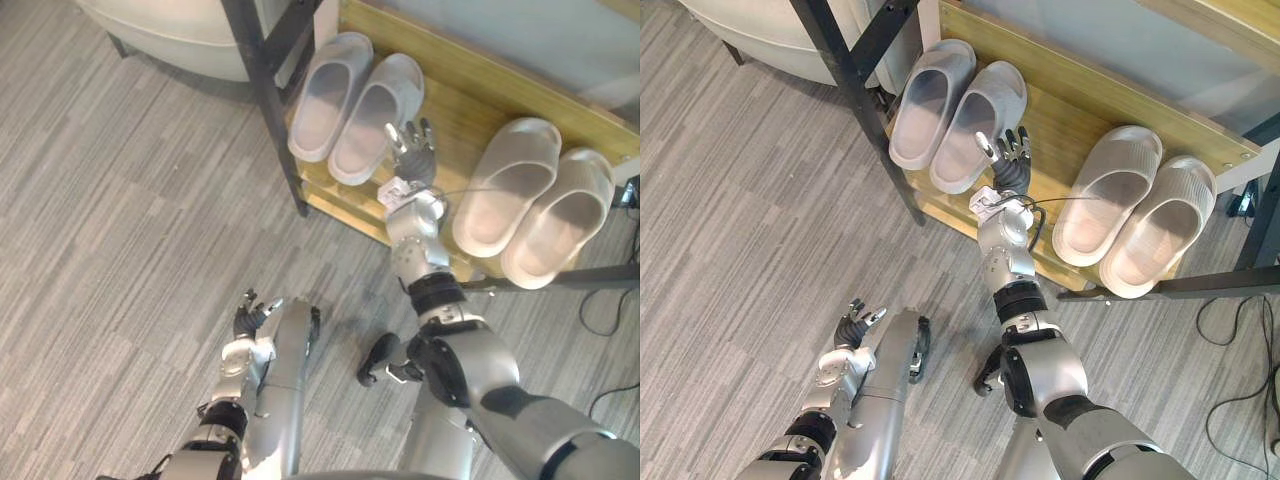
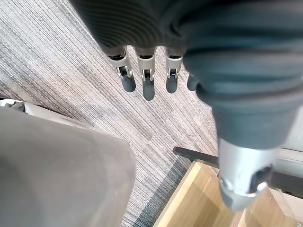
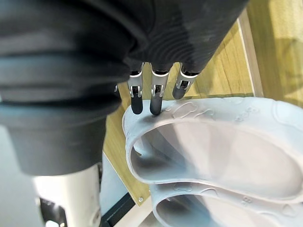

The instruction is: Organize the slippers on the shoe rack

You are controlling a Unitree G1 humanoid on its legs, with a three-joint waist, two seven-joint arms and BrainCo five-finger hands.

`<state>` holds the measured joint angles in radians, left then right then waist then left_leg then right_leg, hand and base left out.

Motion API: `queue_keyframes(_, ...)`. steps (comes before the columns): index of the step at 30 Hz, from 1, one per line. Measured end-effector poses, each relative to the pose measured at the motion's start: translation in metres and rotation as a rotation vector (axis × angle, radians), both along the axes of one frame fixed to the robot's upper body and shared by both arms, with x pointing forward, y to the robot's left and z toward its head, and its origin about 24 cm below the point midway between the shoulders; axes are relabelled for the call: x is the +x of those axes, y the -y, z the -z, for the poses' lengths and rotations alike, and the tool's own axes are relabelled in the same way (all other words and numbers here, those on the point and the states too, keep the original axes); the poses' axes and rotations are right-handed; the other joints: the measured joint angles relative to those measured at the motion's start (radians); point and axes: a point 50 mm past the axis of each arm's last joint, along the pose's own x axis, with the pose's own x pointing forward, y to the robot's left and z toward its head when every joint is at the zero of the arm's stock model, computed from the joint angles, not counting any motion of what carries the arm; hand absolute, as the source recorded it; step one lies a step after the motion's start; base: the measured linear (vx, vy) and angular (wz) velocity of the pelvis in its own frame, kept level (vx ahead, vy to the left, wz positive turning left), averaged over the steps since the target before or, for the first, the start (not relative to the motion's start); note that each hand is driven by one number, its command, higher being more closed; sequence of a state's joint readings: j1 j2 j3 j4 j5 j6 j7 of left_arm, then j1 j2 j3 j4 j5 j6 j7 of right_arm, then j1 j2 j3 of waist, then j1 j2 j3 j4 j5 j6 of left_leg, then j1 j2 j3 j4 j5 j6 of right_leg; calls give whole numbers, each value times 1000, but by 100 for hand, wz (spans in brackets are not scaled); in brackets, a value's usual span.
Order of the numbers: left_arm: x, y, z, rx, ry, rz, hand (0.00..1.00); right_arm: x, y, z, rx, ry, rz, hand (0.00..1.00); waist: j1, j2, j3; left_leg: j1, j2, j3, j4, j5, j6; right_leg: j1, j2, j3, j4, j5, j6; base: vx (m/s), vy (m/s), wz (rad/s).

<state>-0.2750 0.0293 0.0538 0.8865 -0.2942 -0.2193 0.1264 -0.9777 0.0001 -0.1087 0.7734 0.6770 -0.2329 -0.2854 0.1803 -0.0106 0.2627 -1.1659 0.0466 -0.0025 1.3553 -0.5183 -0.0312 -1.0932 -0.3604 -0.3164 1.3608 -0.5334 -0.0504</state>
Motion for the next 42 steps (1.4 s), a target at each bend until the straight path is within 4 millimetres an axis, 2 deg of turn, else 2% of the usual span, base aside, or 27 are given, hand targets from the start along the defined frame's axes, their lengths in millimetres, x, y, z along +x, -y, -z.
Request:
queue_keyframes(13,-5,2,6,-7,-32,-1,0,3,3,-1,-14,-10,8,0,5,19,-9,16,3,0,-4,0,-6,13,1,-1,1,-6,-7,0,0,0)
queue_keyframes(23,-10,-2,12,-28,-60,-32,0,4,23,-7,-42,3,68,0,-4,32,-4,64,33,27,-12,-2,-5,46,17,11,-12,-6,-6,4,-7,-6)
queue_keyframes(32,-11,-7,13,-64,-60,-67,0,0,37,8,-98,-34,129,0,-19,34,-3,85,59,41,-17,-2,-5,56,38,16,-20,2,-16,12,-20,-8)
queue_keyframes(38,-10,-9,12,-66,-55,-74,0,-14,42,-10,-174,86,181,0,-25,37,7,108,85,52,-27,-2,-5,73,60,17,-39,6,-7,1,-20,-10)
queue_keyframes(42,-10,-9,11,-67,-56,-73,0,-31,29,-11,-335,164,183,0,-44,34,17,142,88,56,-44,-2,-6,102,65,18,-52,10,-8,7,-7,-1)
